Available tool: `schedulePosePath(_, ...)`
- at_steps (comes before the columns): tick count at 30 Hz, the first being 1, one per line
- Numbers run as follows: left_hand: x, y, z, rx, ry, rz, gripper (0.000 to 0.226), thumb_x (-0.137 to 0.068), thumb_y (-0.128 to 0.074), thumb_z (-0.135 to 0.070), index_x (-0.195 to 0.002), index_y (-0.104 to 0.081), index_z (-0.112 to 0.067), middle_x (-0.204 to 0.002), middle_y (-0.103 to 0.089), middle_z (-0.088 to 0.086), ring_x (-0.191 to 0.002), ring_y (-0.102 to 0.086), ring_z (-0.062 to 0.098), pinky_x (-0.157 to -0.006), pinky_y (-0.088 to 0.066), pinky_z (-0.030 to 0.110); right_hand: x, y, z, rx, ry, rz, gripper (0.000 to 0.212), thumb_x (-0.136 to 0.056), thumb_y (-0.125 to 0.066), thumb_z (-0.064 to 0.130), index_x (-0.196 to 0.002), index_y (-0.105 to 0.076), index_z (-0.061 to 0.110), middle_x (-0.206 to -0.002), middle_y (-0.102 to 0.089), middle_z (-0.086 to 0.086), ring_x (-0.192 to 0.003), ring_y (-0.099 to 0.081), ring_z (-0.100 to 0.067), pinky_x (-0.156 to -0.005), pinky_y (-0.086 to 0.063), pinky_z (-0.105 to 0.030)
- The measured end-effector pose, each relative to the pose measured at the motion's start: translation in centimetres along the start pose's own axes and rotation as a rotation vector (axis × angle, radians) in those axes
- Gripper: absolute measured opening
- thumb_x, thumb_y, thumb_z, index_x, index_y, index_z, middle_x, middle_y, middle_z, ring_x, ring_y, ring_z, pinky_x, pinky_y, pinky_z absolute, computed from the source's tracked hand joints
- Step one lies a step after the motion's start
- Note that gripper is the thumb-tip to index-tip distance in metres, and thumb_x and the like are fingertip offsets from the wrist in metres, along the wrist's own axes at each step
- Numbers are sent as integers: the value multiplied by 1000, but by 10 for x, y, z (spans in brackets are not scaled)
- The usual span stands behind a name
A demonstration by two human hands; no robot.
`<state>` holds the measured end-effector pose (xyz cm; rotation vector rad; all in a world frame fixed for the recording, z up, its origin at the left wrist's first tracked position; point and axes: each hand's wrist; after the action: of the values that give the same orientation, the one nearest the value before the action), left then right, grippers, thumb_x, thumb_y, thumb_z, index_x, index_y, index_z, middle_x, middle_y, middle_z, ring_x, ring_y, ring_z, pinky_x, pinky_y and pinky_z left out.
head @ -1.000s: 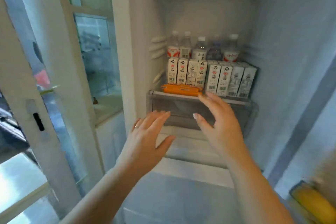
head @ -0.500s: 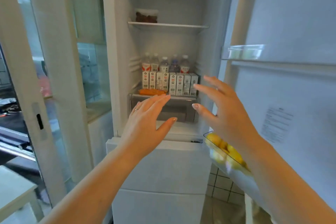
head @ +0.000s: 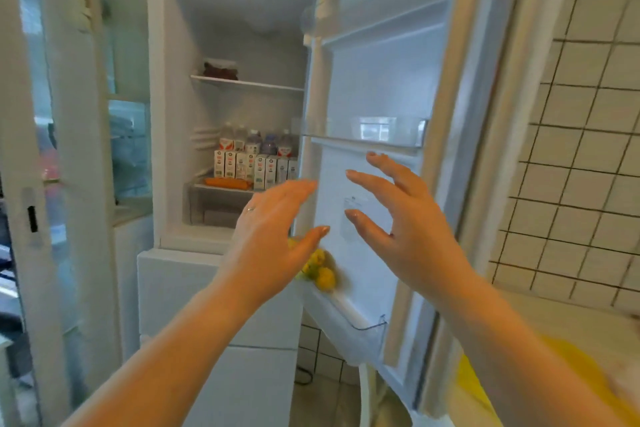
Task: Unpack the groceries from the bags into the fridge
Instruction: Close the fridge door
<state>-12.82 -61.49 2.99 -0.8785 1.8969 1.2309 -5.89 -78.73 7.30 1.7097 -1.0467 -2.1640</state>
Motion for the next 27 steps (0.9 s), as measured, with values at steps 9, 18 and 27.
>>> schedulePosePath(9,-2,-46,-97,-426,-277,28,80,-86,-32,-62,-146,-17,-11,-155,-12,8,-143,0,24,-110,-3,52,34,78,-65,65,11,-376,49,-91,-48,39,-138,-43,24,-154,-20,-9,-145,-7,-24,-114,-18,-53)
schedulePosePath(18,-11,-115,-138,-544,-268,354,101,-88,-40,-62,-137,34,-14,-146,39,5,-135,35,22,-114,11,53,11,93,-125,157,-279,49,84,-88,-50,55,-149,3,31,-158,6,-11,-144,-9,-31,-115,-18,-48)
schedulePosePath(27,-11,-126,-139,-565,-223,431,95,-89,-32,-65,-140,30,-15,-150,29,3,-139,27,19,-114,9,54,9,90,-134,-9,-284,144,85,-91,-45,53,-147,14,29,-158,3,-4,-145,-8,-26,-115,-18,-49)
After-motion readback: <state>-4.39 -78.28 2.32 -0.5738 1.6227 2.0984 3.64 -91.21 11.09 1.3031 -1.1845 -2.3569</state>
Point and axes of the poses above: each hand's wrist, its own x-axis away from the middle knuckle, its own y-axis out of the back of the hand, z = x × y
